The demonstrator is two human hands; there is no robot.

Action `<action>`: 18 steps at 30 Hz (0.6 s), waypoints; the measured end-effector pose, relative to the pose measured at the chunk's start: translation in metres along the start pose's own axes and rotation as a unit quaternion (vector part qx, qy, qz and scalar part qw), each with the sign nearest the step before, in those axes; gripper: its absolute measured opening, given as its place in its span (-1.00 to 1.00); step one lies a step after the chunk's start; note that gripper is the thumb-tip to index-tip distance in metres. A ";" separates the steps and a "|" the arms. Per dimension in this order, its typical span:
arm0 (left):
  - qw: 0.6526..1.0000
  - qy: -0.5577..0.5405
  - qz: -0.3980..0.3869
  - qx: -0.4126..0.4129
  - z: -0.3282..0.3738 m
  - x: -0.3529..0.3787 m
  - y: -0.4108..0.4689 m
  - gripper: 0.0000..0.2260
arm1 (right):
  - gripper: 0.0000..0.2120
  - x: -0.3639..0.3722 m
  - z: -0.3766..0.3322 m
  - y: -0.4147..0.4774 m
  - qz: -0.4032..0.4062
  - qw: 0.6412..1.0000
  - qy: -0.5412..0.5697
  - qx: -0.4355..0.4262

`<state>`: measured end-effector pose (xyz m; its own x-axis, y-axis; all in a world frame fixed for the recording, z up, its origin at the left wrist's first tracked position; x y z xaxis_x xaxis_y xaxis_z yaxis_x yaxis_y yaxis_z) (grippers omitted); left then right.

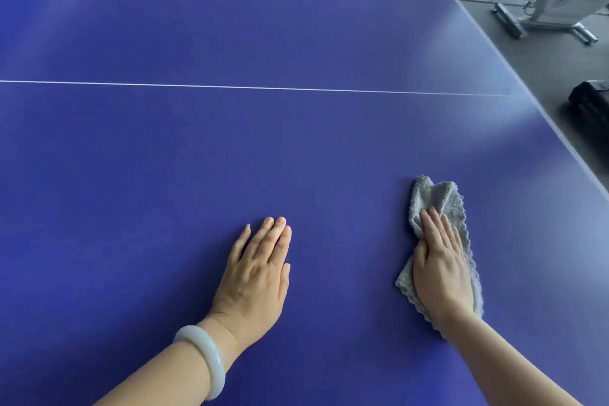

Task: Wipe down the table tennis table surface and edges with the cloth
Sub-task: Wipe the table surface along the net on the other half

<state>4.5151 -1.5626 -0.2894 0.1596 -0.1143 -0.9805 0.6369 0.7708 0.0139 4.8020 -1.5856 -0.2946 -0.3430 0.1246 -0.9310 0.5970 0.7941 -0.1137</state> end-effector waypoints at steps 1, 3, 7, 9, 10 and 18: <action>1.000 -0.007 -0.009 -0.014 0.002 -0.004 0.006 -0.59 | -0.49 0.000 0.001 0.001 -0.001 1.000 0.000 -0.002; 0.999 -0.011 -0.030 -0.043 0.009 -0.008 0.023 -0.63 | -0.50 0.002 0.004 0.004 -0.002 1.000 -0.002 -0.011; 0.998 0.017 -0.030 -0.045 0.037 0.002 0.072 -0.55 | -0.51 0.004 0.010 0.004 -0.008 0.998 0.036 -0.046; 0.998 0.021 -0.020 -0.057 0.053 0.014 0.096 -0.51 | -0.52 0.001 0.013 0.003 -0.034 0.992 0.061 -0.103; 0.997 0.009 -0.012 -0.078 0.059 0.020 0.105 -0.51 | -0.54 -0.001 0.016 0.003 -0.054 0.983 0.067 -0.161; 0.985 0.002 0.093 -0.147 0.072 0.034 0.120 -0.59 | -0.56 -0.015 0.017 0.090 -0.185 0.857 -0.044 -0.480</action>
<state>4.6514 -1.5187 -0.3072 0.2489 0.0482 -0.9673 0.3506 0.9266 0.1364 4.8733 -1.5262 -0.2972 -0.2995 -0.2524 -0.9201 -0.4261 0.8982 -0.1077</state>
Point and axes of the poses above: each hand's wrist, its own y-axis towards the middle knuckle, its own x-axis out of the palm, z = x × y, the point moved 1 cm from there along y, towards the middle knuckle, and after that the axes turned 14 degrees about x, right-handed, at the moved point
